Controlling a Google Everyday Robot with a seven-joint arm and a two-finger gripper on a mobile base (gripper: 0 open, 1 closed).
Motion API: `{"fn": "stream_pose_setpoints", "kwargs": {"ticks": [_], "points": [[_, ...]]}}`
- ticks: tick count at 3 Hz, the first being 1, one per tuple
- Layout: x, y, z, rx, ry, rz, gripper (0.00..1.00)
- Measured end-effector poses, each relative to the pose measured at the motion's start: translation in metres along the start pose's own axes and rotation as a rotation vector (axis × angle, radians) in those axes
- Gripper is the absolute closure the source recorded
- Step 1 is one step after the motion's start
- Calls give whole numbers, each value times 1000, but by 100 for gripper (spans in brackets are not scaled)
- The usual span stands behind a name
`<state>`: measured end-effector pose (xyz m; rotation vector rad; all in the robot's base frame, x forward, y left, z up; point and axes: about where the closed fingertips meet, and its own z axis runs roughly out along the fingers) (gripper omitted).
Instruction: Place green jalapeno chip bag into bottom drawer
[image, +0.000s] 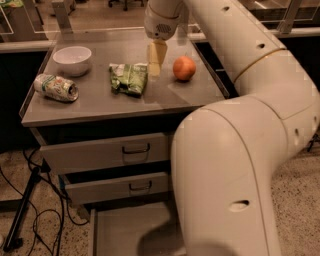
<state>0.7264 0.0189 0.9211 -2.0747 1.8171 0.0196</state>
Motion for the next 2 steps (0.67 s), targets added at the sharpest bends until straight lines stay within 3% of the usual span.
{"fn": "stream_pose_setpoints", "kwargs": {"ticks": [2], "points": [[-8, -3, 1, -23, 37, -33, 0]]}}
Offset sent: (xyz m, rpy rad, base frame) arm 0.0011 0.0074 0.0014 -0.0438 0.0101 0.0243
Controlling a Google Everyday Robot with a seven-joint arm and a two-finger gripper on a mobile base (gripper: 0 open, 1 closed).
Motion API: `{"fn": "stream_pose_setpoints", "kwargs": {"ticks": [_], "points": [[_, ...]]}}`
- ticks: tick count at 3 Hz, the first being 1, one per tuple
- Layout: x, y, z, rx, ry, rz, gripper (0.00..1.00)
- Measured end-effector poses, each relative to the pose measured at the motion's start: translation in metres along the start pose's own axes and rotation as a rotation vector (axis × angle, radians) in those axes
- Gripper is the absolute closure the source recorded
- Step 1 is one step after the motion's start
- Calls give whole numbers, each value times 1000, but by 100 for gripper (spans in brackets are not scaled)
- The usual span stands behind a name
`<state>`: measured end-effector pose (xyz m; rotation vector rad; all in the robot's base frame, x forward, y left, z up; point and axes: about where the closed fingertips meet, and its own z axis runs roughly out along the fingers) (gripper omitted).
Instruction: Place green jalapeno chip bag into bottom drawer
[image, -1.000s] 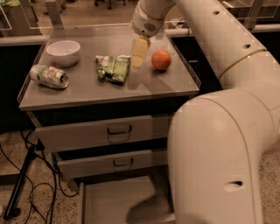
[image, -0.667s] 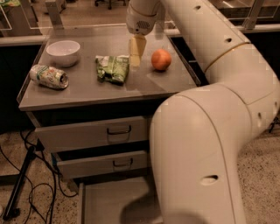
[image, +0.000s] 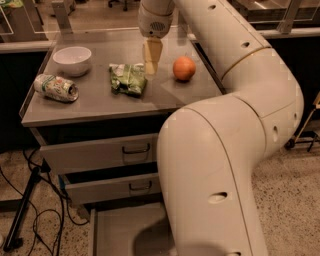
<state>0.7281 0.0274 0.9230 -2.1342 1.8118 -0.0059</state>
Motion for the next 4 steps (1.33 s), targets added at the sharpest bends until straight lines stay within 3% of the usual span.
{"fn": "stream_pose_setpoints", "kwargs": {"ticks": [1, 3, 4], "points": [[-15, -25, 34, 18, -4, 28, 0], [-17, -31, 38, 36, -13, 27, 0], [-38, -31, 64, -3, -93, 28, 0]]}}
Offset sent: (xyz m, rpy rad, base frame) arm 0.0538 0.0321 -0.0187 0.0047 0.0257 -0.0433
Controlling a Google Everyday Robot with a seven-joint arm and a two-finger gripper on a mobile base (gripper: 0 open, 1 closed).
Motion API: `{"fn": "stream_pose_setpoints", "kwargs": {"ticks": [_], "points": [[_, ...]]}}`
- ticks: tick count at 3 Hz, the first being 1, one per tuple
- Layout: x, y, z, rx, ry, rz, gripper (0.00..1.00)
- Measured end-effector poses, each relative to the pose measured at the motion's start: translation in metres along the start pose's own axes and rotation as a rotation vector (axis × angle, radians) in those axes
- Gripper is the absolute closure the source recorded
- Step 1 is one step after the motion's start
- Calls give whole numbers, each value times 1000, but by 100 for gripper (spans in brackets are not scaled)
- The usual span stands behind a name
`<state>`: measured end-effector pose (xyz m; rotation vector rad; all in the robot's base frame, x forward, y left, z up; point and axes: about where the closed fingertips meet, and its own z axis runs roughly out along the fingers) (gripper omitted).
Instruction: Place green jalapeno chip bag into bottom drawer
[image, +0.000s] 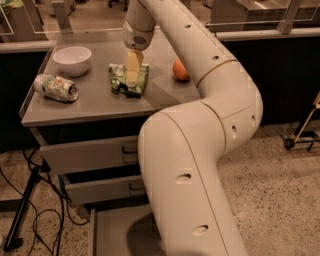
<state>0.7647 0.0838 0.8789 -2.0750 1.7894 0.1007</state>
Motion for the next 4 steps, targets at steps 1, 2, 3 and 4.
{"fn": "stream_pose_setpoints", "kwargs": {"ticks": [1, 2, 3, 4], "points": [[-3, -1, 17, -23, -49, 17, 0], [-2, 2, 42, -63, -85, 55, 0], [-2, 3, 55, -76, -84, 75, 0], [-3, 1, 58, -71, -88, 74, 26]]}}
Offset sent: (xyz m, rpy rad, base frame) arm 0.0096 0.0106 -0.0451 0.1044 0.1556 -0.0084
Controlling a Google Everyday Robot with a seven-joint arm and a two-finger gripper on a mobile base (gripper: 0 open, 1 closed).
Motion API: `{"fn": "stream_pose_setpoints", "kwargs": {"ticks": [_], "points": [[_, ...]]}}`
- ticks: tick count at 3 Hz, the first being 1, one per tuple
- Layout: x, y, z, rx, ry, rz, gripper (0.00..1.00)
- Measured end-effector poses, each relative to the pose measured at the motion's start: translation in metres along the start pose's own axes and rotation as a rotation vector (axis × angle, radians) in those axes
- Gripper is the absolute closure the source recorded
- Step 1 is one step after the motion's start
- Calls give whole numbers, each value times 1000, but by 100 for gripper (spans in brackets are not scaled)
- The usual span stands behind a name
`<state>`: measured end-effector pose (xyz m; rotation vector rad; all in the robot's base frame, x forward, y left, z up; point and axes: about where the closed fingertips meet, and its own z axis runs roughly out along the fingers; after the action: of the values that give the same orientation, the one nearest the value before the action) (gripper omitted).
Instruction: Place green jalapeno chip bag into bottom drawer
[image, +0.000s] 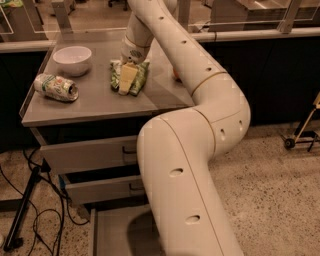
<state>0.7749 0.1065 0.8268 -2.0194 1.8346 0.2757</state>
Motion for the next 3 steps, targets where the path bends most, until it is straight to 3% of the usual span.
{"fn": "stream_pose_setpoints", "kwargs": {"ticks": [3], "points": [[-1, -1, -3, 0, 0, 0, 96]]}}
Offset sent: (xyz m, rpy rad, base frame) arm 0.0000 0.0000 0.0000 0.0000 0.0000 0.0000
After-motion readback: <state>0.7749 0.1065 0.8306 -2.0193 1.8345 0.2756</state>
